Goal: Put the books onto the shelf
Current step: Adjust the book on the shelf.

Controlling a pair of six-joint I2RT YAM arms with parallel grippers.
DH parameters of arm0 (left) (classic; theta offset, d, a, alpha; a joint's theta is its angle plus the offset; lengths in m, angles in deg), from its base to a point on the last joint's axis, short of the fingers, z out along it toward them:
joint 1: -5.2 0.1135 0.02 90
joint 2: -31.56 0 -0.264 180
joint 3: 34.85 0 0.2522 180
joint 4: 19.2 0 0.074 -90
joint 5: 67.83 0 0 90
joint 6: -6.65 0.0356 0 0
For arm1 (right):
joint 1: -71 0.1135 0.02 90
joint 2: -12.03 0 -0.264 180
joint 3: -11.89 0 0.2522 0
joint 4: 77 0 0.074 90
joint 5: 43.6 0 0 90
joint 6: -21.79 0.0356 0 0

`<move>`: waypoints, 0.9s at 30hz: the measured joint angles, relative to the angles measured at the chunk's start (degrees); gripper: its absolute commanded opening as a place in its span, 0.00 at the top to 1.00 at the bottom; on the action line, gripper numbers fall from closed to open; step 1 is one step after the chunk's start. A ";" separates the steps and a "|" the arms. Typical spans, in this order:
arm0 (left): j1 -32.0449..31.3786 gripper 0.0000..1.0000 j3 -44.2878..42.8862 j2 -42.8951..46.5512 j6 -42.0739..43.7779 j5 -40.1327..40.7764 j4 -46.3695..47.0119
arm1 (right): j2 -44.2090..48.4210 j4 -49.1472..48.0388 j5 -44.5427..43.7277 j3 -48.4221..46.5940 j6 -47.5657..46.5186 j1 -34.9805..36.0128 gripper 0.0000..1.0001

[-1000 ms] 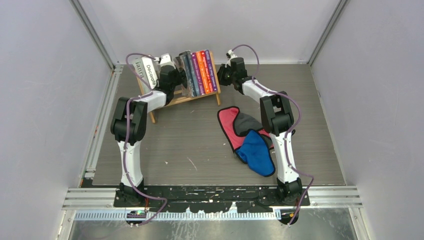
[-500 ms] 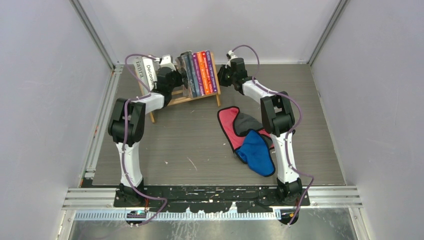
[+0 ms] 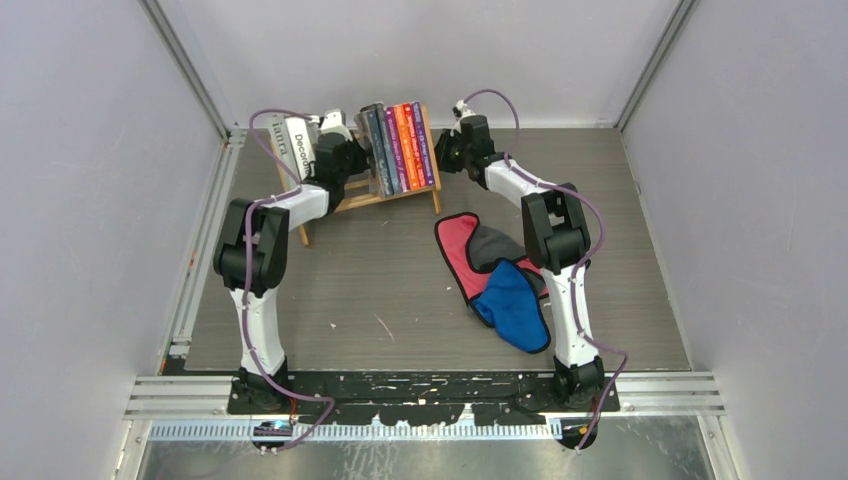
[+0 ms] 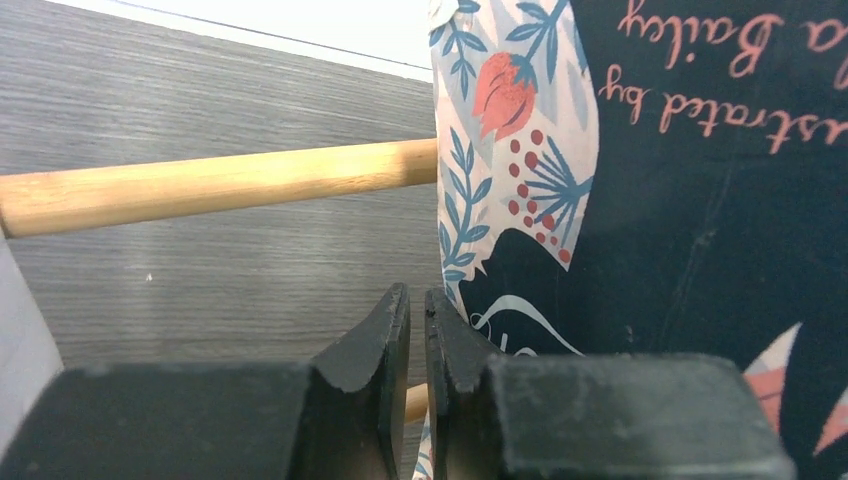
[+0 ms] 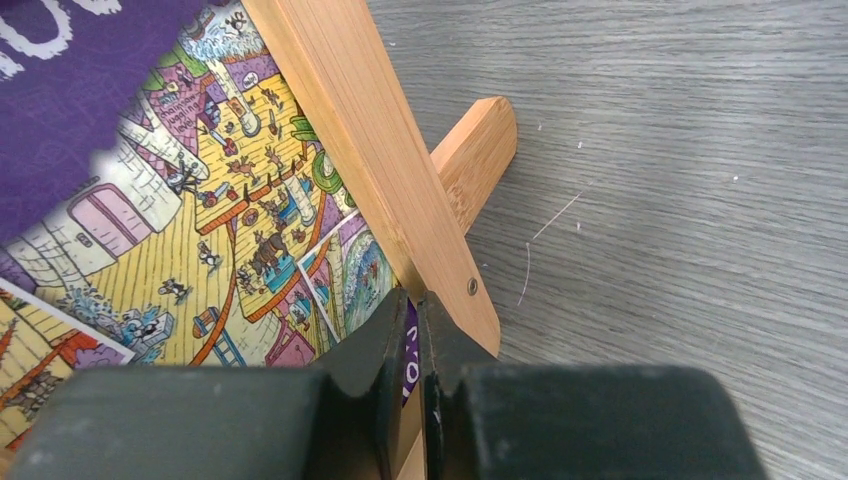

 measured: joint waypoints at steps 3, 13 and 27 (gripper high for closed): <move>-0.28 0.81 0.00 0.52 -0.72 1.29 -1.31 | 0.26 0.00 -0.26 0.09 -0.09 0.09 0.83; -1.16 0.74 -0.04 2.19 -1.22 4.66 -5.35 | 0.92 0.00 -1.36 0.90 -0.37 0.26 0.73; -3.02 0.66 -0.04 5.86 -1.22 9.07 -11.52 | 2.25 0.04 -3.30 2.47 -0.76 0.37 0.65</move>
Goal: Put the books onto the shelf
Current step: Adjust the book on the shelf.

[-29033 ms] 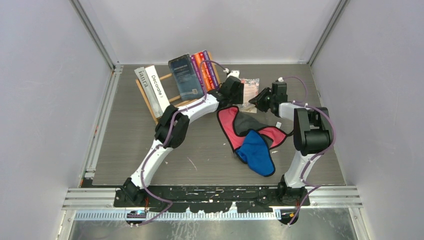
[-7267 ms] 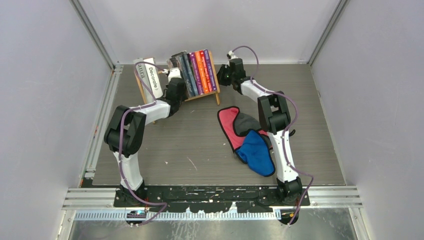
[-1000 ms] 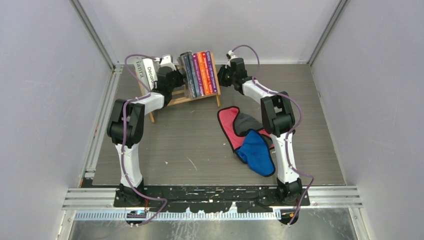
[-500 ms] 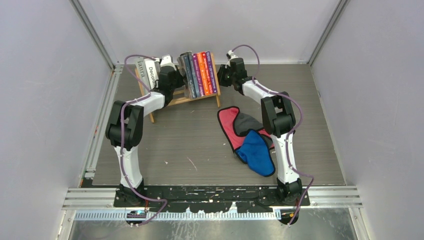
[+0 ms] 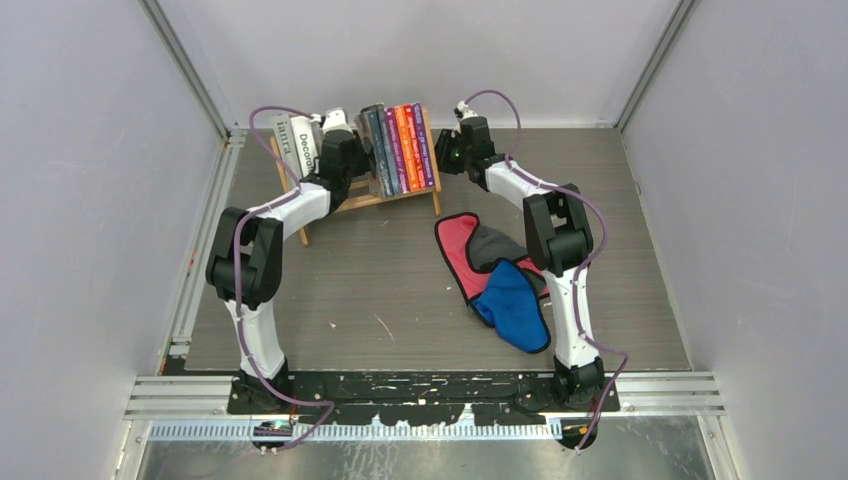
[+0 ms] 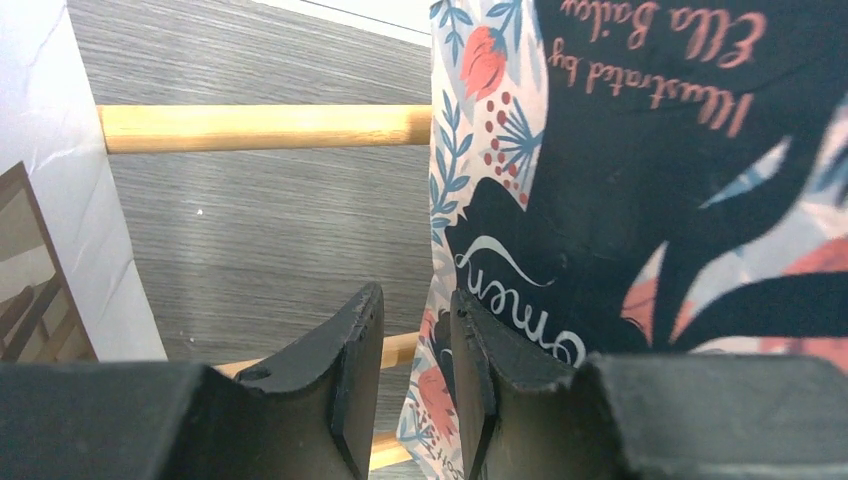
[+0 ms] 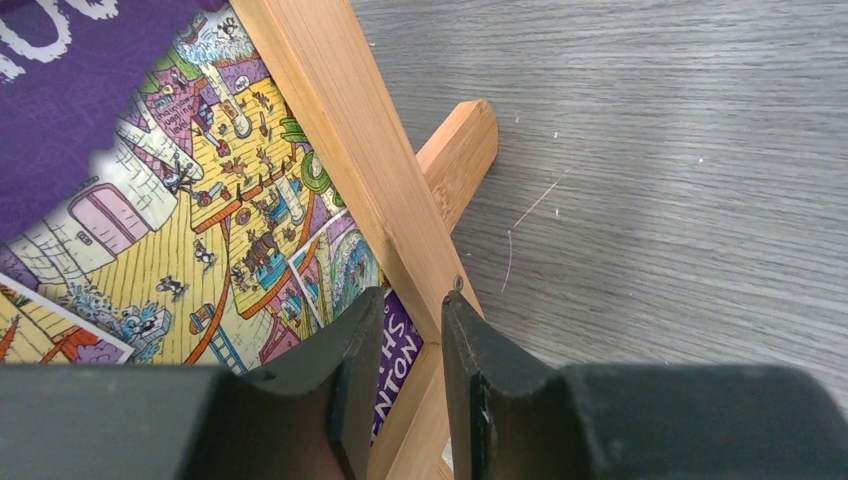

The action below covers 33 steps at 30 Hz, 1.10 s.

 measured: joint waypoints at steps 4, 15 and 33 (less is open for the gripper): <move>-0.52 0.66 0.00 1.38 0.02 0.72 -1.01 | 0.17 -0.11 -0.35 0.42 0.02 0.00 0.65; -1.31 0.64 0.04 4.87 0.00 1.97 -1.14 | 1.11 -0.09 -1.46 1.46 0.57 0.00 0.63; -1.64 0.62 0.07 6.12 0.35 3.02 -1.18 | 1.11 0.81 -4.04 -0.72 -0.37 -0.37 0.60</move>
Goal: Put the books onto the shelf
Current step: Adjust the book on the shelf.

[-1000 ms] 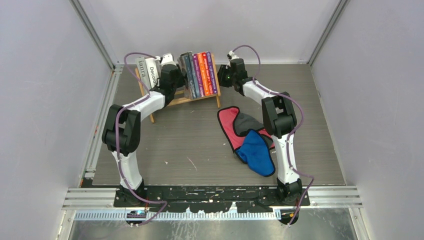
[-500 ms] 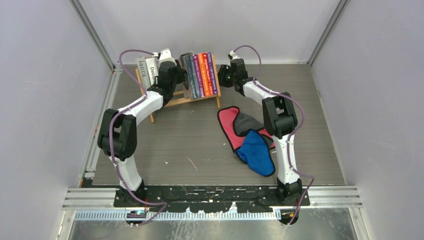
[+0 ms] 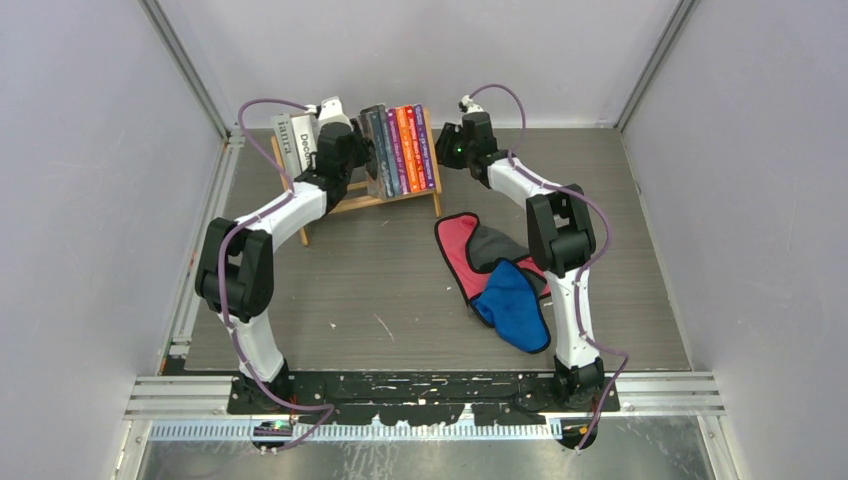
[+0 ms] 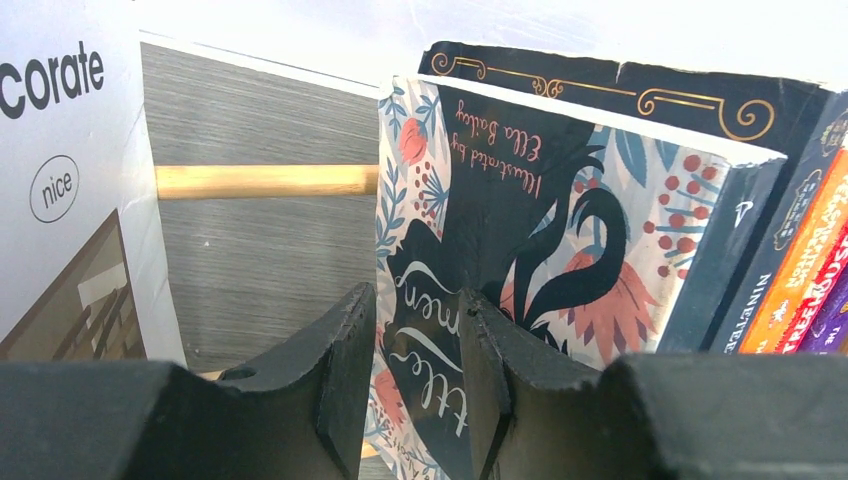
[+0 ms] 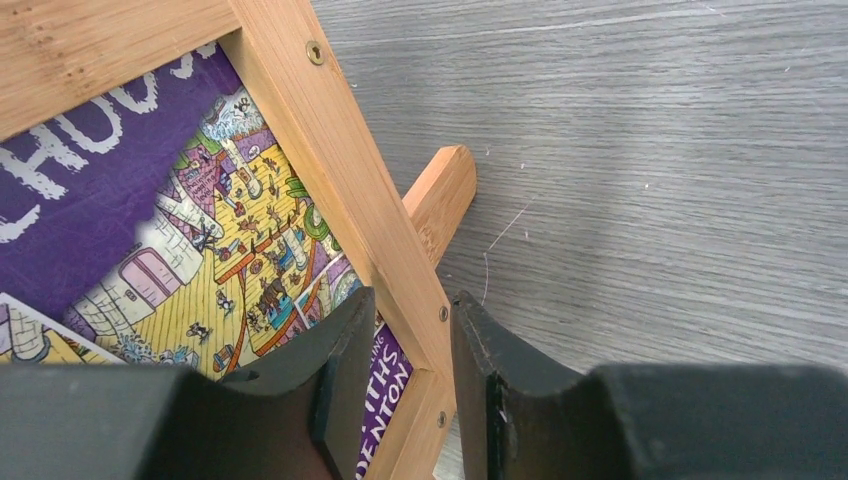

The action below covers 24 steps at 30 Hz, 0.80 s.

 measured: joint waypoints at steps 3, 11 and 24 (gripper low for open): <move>0.00 0.62 0.00 0.11 0.07 0.15 -0.15 | 0.00 0.00 0.02 -0.20 0.00 -0.09 0.60; -0.31 0.62 0.26 1.88 0.07 0.22 -0.94 | 0.00 -0.02 0.04 -0.26 0.02 -0.15 0.59; -1.11 0.61 0.61 4.37 0.33 0.87 -1.36 | 1.68 -0.04 0.07 -0.20 0.07 -0.57 0.58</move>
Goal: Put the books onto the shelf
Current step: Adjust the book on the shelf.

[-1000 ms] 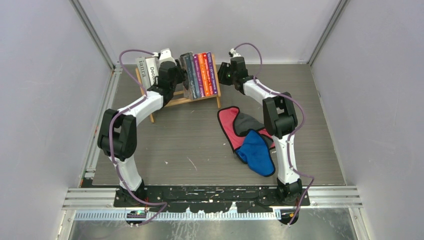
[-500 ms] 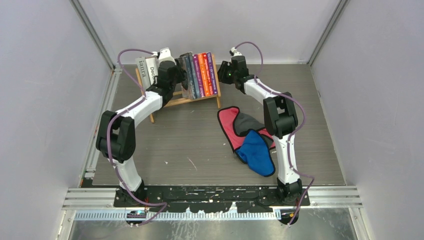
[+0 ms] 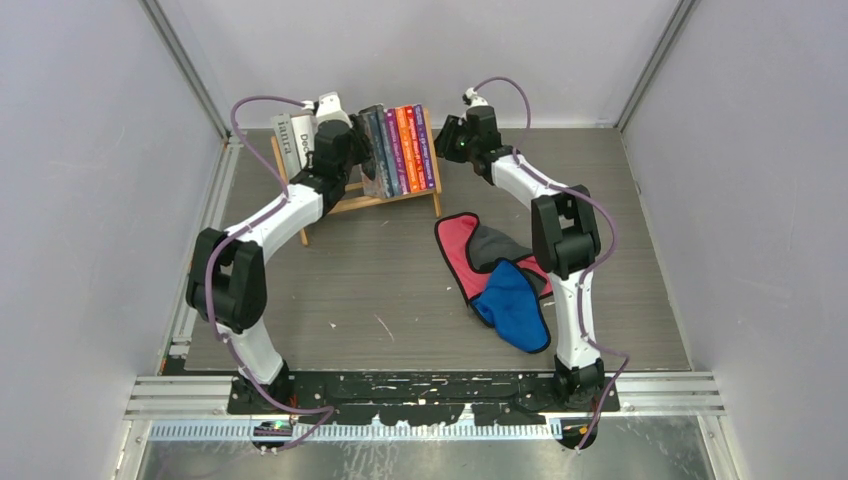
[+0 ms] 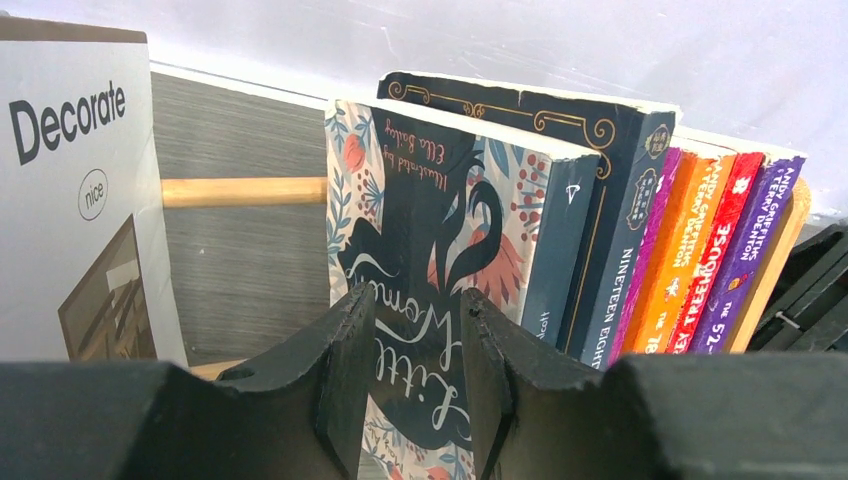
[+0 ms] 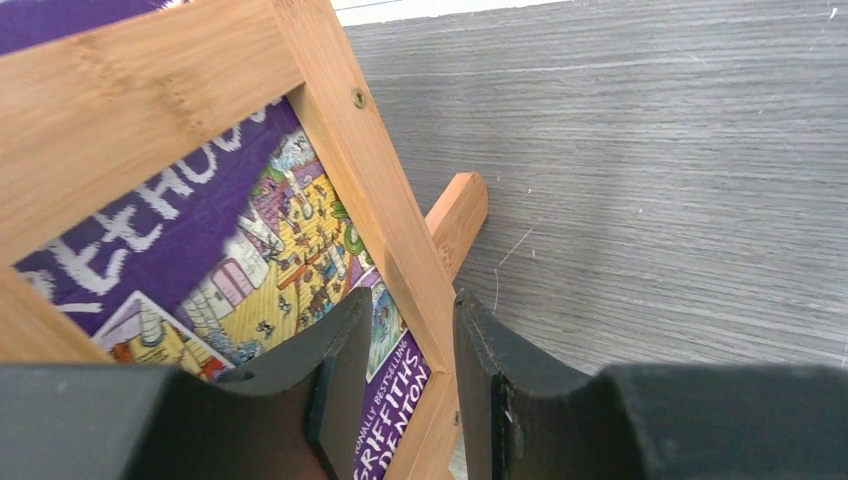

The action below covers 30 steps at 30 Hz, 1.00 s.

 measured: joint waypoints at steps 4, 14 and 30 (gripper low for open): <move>-0.24 0.61 0.35 0.59 0.33 0.52 -0.52 | 1.11 -0.04 -0.13 0.26 0.00 -0.13 0.58; -1.20 0.59 0.55 4.76 1.44 1.46 -1.62 | 3.67 -0.02 -1.53 1.99 -0.07 -0.68 0.56; -1.90 0.58 1.38 6.12 2.10 2.51 -2.12 | 4.87 -0.07 -2.51 4.87 -0.20 -1.33 0.54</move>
